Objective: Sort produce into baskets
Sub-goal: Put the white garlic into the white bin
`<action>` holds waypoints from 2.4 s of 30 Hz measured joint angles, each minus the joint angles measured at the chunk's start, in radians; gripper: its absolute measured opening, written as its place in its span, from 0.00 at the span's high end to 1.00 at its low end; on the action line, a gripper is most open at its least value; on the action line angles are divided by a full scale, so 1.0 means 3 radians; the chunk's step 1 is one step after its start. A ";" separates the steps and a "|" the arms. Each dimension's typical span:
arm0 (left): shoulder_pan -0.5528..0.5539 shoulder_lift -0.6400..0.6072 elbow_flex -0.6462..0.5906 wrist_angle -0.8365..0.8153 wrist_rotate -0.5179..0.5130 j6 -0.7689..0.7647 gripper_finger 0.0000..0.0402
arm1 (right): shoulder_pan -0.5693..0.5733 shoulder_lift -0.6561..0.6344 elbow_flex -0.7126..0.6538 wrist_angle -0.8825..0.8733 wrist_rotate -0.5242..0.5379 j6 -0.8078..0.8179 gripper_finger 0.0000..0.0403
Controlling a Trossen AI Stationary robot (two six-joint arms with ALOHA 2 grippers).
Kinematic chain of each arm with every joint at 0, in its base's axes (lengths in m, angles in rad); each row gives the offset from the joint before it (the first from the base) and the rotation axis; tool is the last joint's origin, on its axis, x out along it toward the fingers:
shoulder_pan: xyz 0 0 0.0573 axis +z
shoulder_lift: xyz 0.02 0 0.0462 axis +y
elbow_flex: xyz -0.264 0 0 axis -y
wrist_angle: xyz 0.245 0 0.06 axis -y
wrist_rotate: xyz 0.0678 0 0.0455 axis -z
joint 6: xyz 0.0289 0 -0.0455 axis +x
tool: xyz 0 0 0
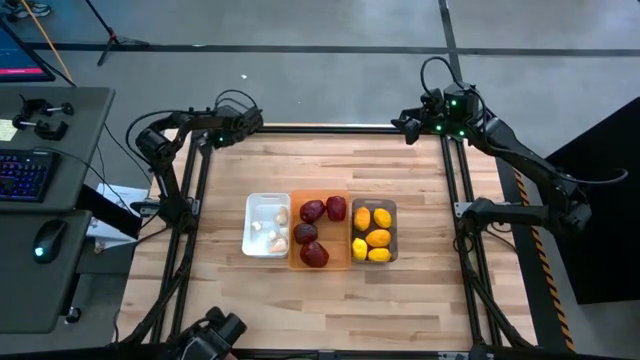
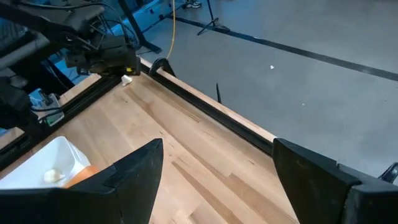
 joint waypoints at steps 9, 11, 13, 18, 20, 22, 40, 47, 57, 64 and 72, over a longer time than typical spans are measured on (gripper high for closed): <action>-0.0043 0.0011 -0.0058 0.0079 0.0132 -0.0054 1.00 | -0.0001 0.0000 0.0000 0.0000 -0.0081 0.0217 0.28; -0.0053 0.0031 -0.0056 0.0108 0.0187 -0.0037 1.00 | -0.0001 0.0000 0.0000 0.0000 -0.0157 0.0218 0.28; -0.0066 0.0067 -0.0056 0.0121 0.0232 -0.0053 1.00 | -0.0001 0.0000 0.0000 0.0000 -0.0187 0.0218 0.28; -0.0141 0.0140 -0.0049 0.0145 0.0390 0.0019 1.00 | -0.0001 0.0000 0.0000 -0.0003 -0.0207 0.0218 0.28; -0.0207 0.0121 -0.0049 0.0087 0.0448 -0.0082 1.00 | -0.0001 0.0000 0.0000 -0.0028 -0.0207 0.0215 0.28; -0.0320 0.0069 -0.0060 0.0049 0.0740 -0.0178 1.00 | -0.0001 0.0000 0.0000 -0.0056 -0.0207 0.0208 0.28; -0.0393 -0.0316 -0.0060 -0.0198 0.0161 -0.0283 1.00 | -0.0001 0.0000 0.0000 0.0177 -0.0151 0.0063 0.28; -0.0293 -0.0237 -0.0058 0.0474 0.0500 0.0329 1.00 | 0.0000 0.0000 0.0000 0.0175 -0.0152 0.0159 0.28; -0.0402 -0.0237 -0.0193 0.0844 0.0861 0.0614 1.00 | -0.0001 0.0000 0.0000 0.0174 -0.0153 0.0180 0.28; -0.0481 -0.0237 -0.0260 0.0955 0.1039 0.0653 1.00 | 0.0000 0.0000 0.0000 0.0174 -0.0153 0.0191 0.28; -0.0701 -0.0237 -0.0259 0.0922 0.1127 0.0695 1.00 | -0.0001 0.0000 0.0000 0.0174 -0.0154 0.0163 0.28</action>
